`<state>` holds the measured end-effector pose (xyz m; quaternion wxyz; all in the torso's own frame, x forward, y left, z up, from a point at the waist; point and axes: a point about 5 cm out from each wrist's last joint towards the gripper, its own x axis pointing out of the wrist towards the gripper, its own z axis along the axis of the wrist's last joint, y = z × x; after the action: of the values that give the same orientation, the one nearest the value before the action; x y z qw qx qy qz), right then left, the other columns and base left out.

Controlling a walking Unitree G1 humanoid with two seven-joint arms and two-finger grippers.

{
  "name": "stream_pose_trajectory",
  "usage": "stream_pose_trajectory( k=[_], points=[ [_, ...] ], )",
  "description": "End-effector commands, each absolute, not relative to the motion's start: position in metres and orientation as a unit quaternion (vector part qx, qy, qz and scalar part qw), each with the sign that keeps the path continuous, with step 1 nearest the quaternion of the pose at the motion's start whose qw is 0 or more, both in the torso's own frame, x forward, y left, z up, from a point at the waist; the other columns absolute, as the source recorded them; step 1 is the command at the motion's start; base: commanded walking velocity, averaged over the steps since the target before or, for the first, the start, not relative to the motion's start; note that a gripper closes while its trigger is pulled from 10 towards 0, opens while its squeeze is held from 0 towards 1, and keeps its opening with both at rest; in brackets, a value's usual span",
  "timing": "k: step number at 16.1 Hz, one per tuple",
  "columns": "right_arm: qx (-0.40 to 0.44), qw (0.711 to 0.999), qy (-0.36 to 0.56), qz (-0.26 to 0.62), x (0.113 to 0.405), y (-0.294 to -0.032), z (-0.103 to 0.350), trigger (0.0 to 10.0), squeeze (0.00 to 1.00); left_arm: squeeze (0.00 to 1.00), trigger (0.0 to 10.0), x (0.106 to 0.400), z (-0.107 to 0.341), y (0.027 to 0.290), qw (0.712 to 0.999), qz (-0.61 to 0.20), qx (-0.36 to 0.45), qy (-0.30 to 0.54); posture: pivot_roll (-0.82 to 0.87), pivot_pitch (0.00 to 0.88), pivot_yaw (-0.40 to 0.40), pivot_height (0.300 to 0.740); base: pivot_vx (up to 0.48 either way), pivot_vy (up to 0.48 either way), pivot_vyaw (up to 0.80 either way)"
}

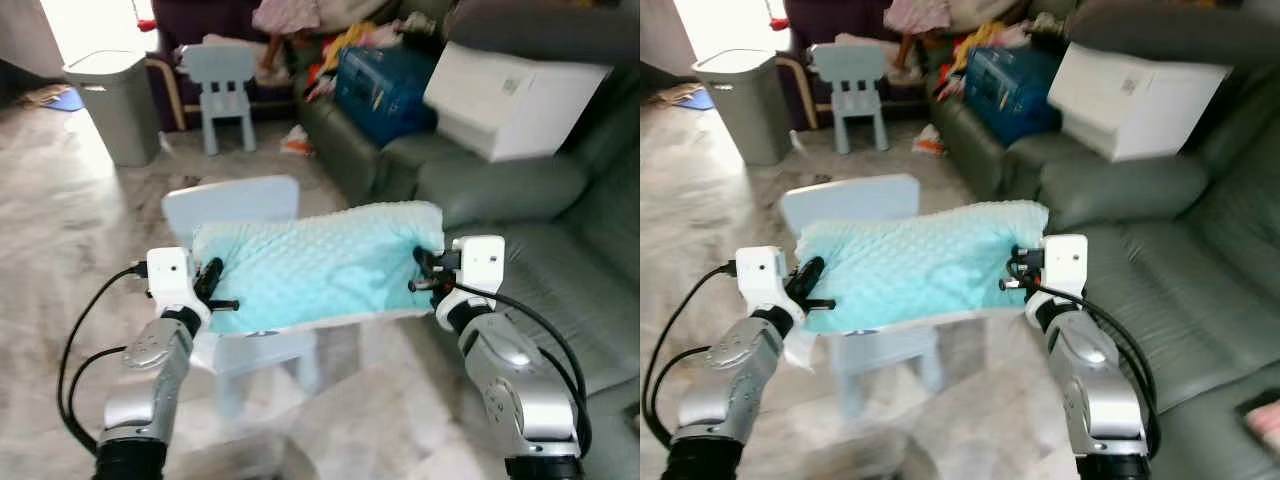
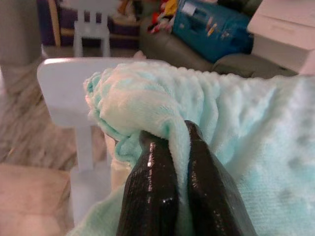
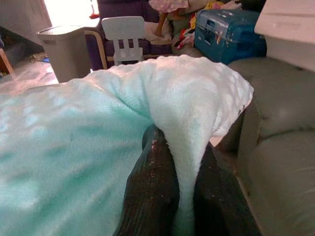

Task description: Move the pillow to the sofa

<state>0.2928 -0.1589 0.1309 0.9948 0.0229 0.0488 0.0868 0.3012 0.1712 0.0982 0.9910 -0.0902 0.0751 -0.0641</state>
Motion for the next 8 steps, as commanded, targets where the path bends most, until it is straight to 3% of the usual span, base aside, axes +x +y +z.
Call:
stream_pose_trajectory(
  k=[1,3,8],
  points=[
    [0.024,0.996,0.037,0.073,0.2925,-0.1656,0.1363,10.0,0.00,0.00,10.0,0.3038,0.1055,0.1649,0.992,-0.080,-0.076,0.056,-0.16,0.000,-0.008,0.740,0.000,0.000,0.00],
    [0.024,0.996,0.037,0.071,0.2922,-0.1655,0.1360,10.0,0.00,0.00,10.0,0.3051,0.1075,0.1649,0.993,-0.085,-0.061,0.050,-0.16,0.000,-0.005,0.740,0.000,0.000,0.00],
    [0.023,0.997,0.039,0.068,0.2916,-0.1668,0.1357,10.0,0.00,0.00,10.0,0.3066,0.1073,0.1653,0.992,-0.086,-0.079,0.047,-0.16,0.000,-0.004,0.740,0.000,0.000,-0.75]
  ],
)
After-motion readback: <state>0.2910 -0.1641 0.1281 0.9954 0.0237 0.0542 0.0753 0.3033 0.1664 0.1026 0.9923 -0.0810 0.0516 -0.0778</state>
